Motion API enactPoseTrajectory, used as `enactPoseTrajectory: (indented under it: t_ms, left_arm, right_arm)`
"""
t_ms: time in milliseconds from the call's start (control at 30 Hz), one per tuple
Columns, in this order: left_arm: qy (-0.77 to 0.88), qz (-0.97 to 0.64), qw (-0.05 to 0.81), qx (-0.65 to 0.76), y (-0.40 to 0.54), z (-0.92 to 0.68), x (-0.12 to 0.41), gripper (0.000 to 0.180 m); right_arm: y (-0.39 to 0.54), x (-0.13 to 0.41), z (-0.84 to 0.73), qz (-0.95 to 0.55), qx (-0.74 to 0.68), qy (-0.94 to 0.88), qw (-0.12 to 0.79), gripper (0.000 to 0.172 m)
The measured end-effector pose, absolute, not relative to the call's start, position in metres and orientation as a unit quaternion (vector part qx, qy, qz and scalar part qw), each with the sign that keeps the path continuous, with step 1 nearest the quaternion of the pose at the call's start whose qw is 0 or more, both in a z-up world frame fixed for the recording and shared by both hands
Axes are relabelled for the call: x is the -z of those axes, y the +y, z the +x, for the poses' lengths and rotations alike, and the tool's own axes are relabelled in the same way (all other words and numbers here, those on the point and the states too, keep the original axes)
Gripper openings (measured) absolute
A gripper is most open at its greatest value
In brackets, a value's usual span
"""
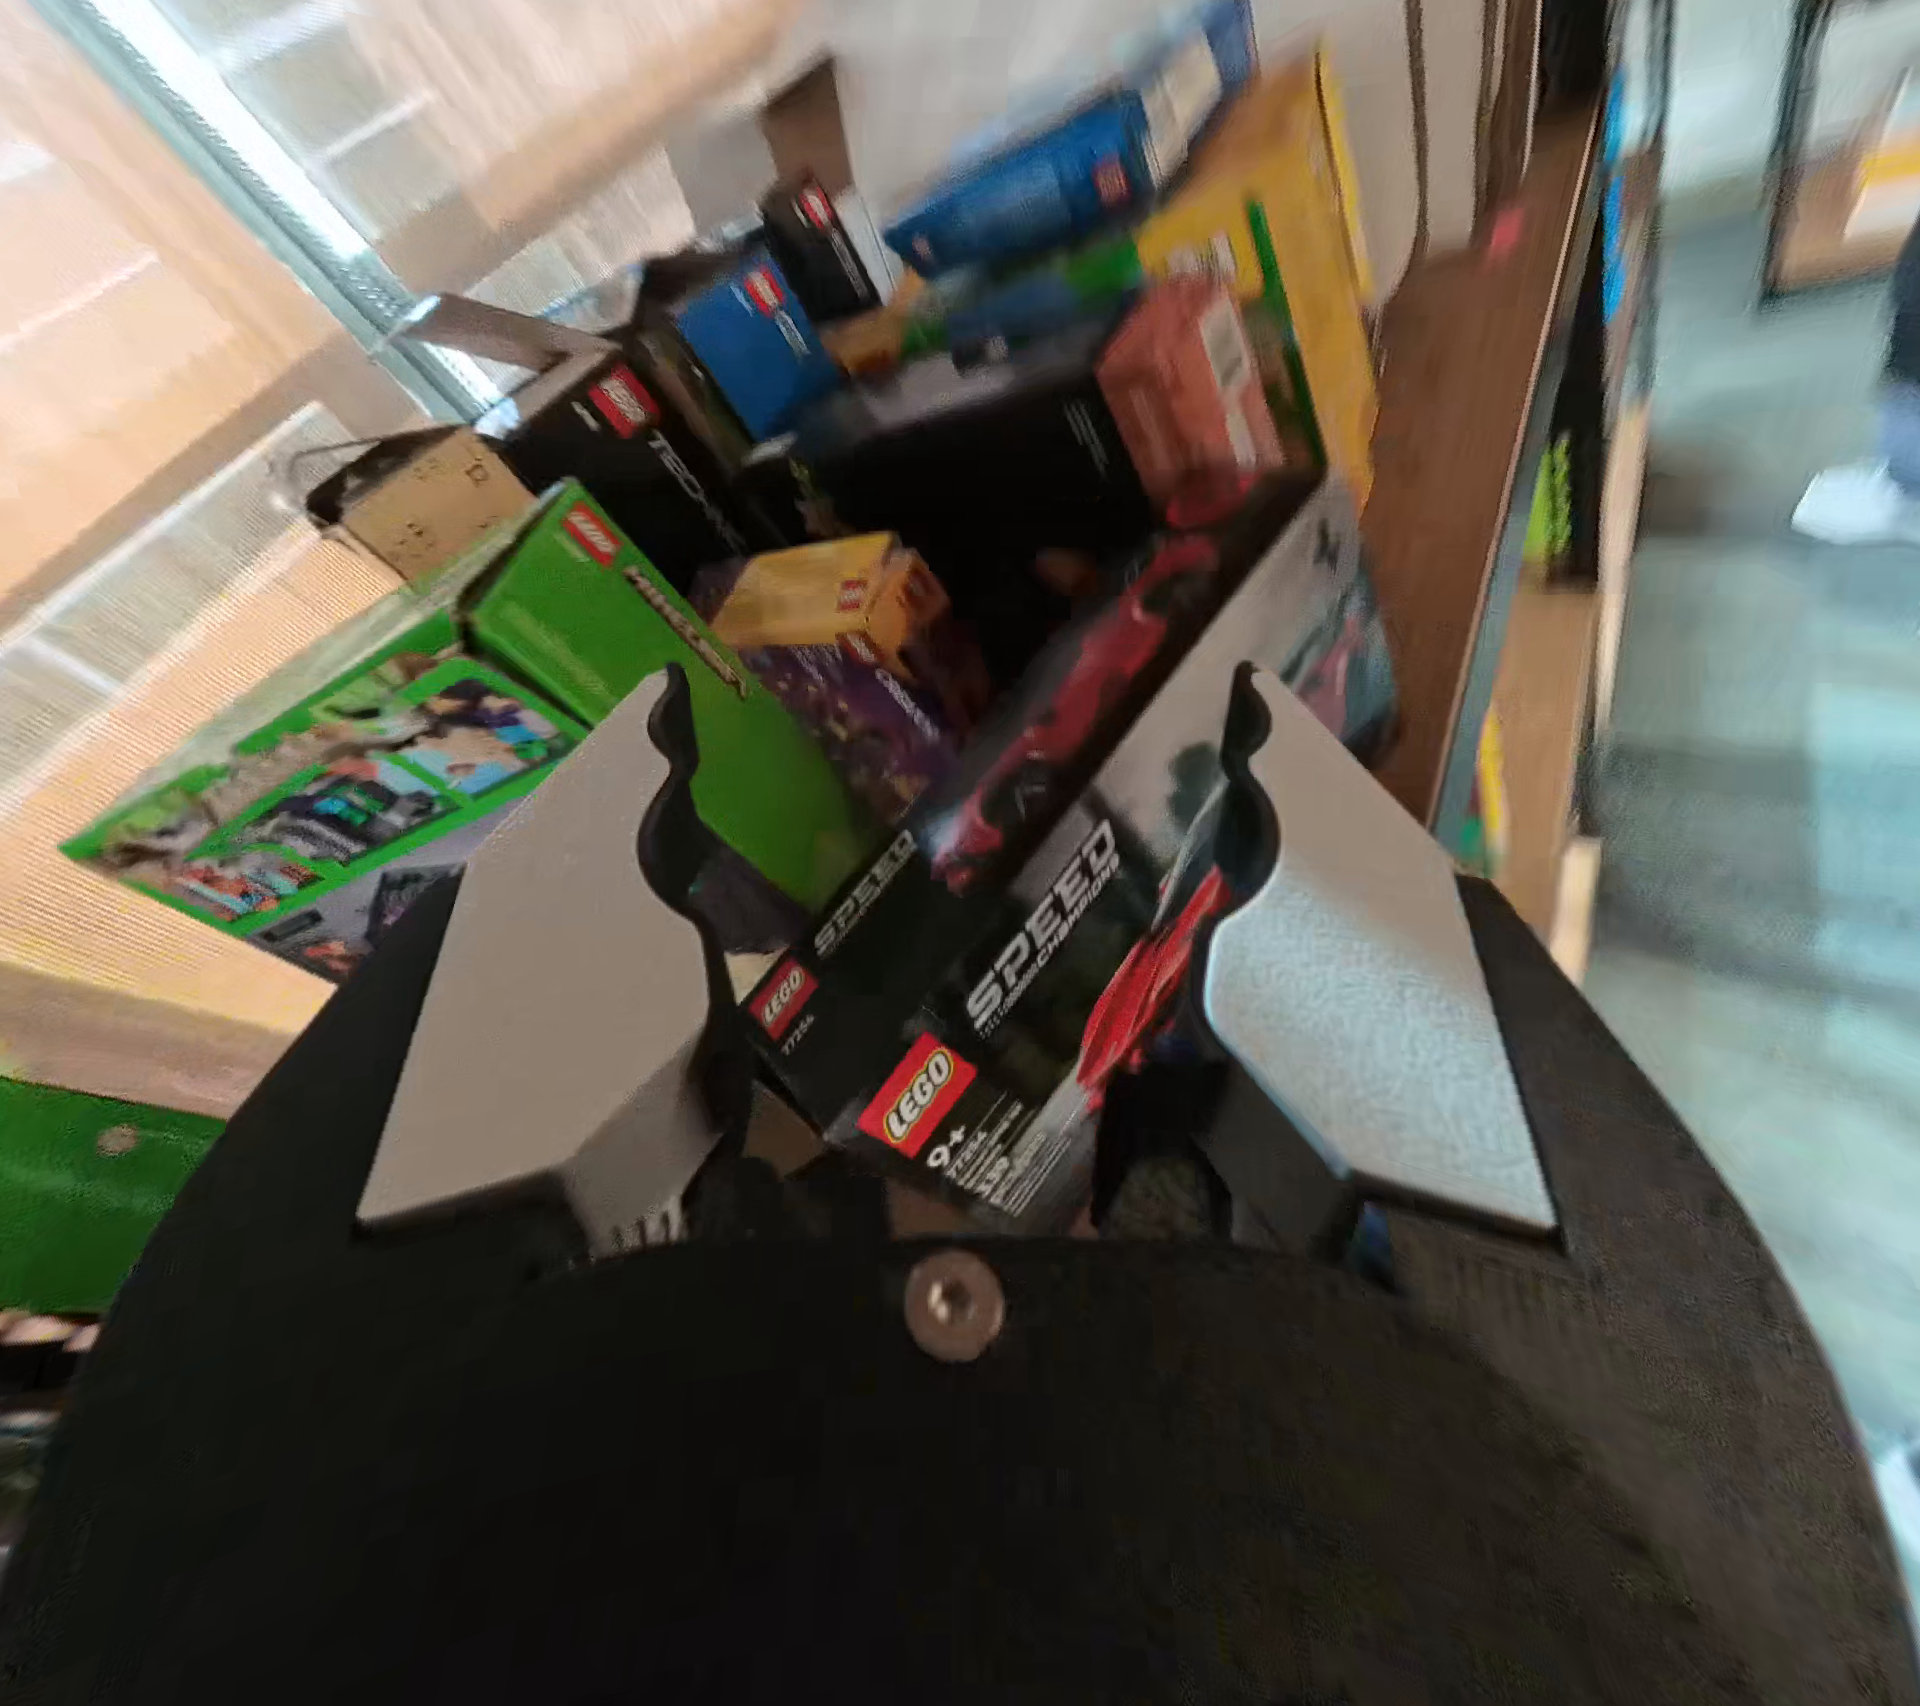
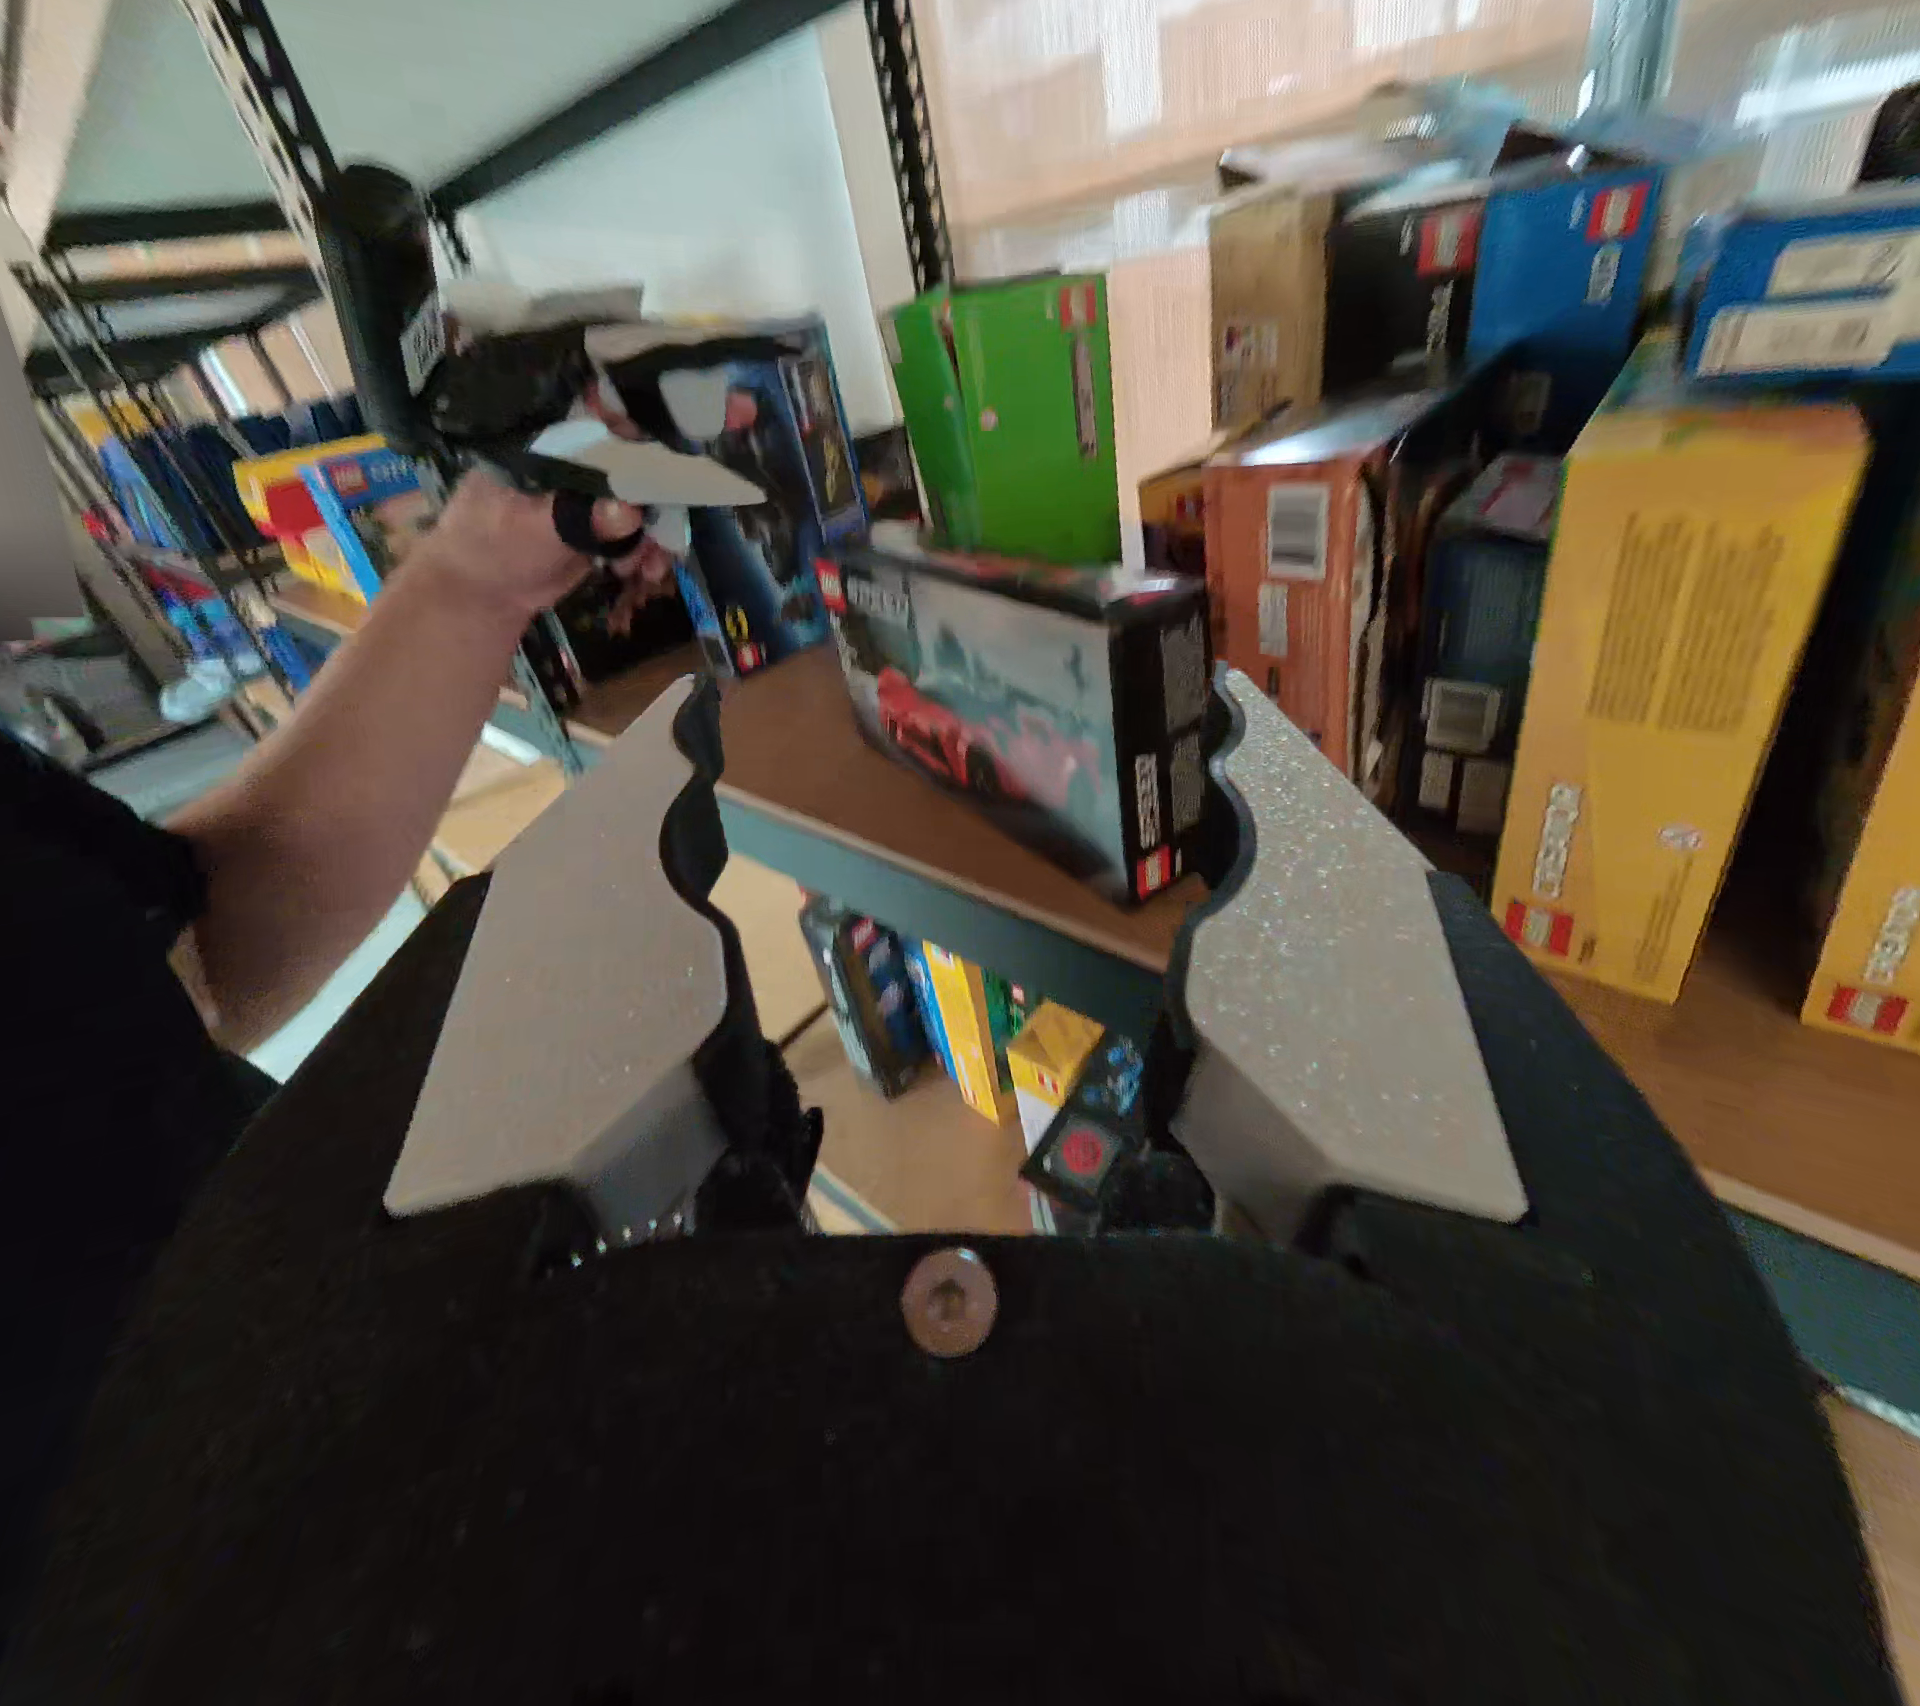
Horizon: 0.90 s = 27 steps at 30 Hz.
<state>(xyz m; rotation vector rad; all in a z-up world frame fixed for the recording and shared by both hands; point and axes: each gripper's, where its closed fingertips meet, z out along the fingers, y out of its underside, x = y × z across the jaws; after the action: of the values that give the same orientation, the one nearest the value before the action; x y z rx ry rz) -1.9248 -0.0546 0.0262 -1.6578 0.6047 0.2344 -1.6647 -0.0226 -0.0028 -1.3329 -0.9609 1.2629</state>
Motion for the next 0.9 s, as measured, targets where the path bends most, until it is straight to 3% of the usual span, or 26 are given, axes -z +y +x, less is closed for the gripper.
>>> enactPoseTrajectory:
  t_ms: [267,367,533,667,900]
  left_arm:
    - [0.446,-0.791,0.382,-0.172,0.009,-1.867,0.051,0.099]
    - [0.465,-0.816,0.293,-0.177,0.023,-1.882,0.068,0.090]
    - [0.457,-0.850,0.231,-0.124,0.033,-1.896,0.085,0.097]
    - [0.472,-0.862,0.154,-0.099,0.027,-1.907,0.115,0.087]
    - [0.498,-0.843,0.190,-0.067,0.013,-1.897,0.107,0.074]
  right_arm:
    - [-0.053,0.048,-1.680,-0.552,-0.527,-0.467,0.447,0.089]
    - [-0.063,0.059,-1.679,-0.547,-0.529,-0.484,0.431,0.088]
    - [-0.071,0.073,-1.668,-0.547,-0.529,-0.494,0.421,0.087]
    - [-0.069,0.083,-1.662,-0.554,-0.539,-0.486,0.408,0.086]
    - [-0.064,0.094,-1.685,-0.568,-0.548,-0.479,0.385,0.087]
